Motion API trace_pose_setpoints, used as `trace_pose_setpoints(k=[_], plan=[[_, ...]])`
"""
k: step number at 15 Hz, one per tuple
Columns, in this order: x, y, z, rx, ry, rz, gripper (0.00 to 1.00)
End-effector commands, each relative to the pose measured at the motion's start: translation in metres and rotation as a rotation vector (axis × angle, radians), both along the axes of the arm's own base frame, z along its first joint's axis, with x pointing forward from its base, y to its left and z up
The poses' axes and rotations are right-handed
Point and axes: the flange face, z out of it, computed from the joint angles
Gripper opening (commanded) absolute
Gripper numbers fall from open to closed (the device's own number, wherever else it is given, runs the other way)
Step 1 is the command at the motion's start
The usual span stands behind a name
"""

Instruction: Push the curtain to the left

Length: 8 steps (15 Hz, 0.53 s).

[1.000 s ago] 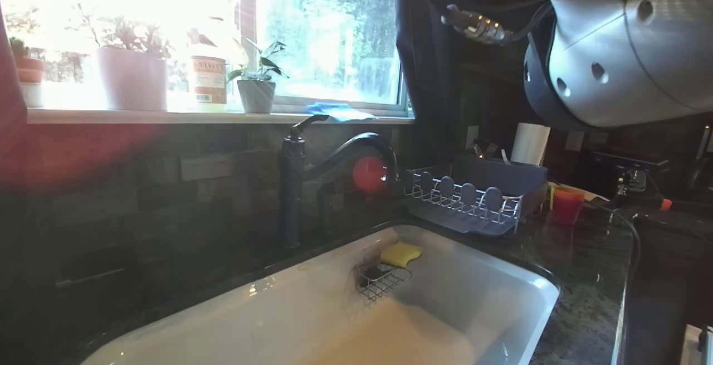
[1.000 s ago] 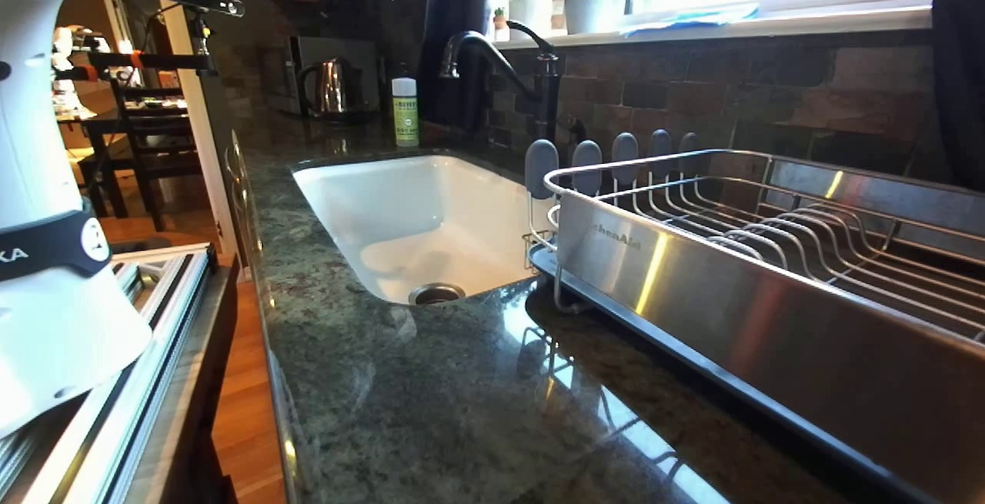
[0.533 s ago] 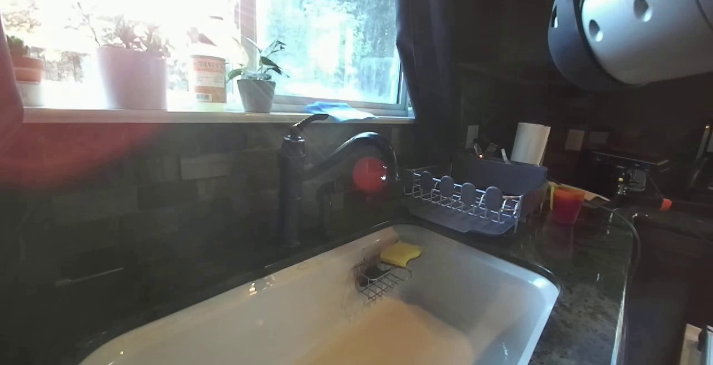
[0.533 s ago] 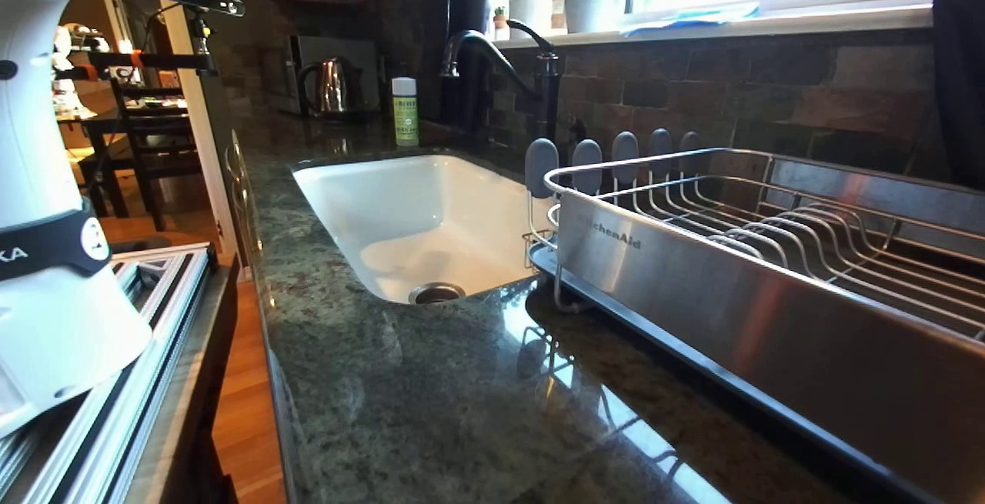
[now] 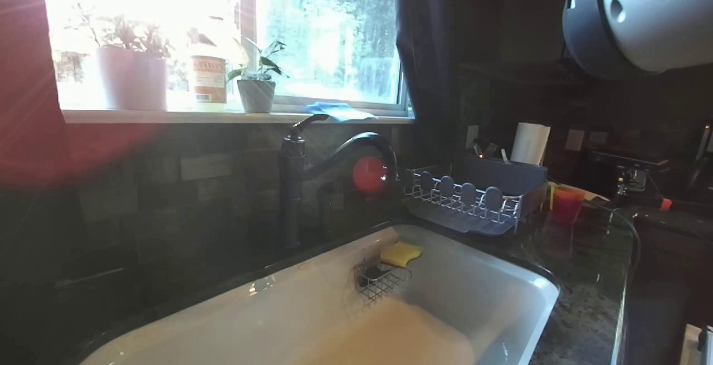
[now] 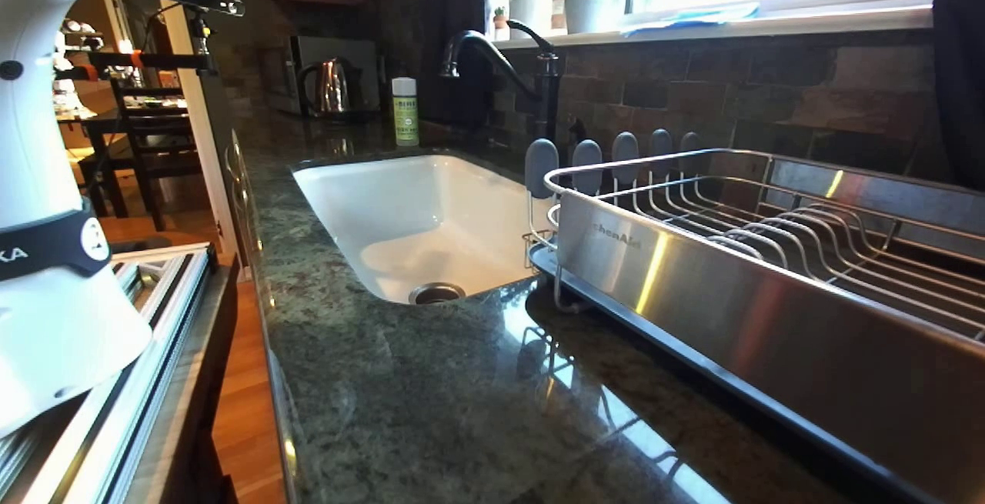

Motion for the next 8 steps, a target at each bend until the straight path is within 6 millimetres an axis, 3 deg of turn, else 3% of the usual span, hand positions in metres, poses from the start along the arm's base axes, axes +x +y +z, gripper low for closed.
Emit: trace_pose_setpoints(k=[1, 2, 8], plan=[[-0.014, 0.0025, 0.0006, -0.072, 0.092, -0.164, 1.0], [-0.006, 0.0023, -0.0001, -0.022, 0.062, -0.086, 1.0], [-0.0104, 0.0041, 0.0001, -0.035, 0.096, -0.145, 1.0]])
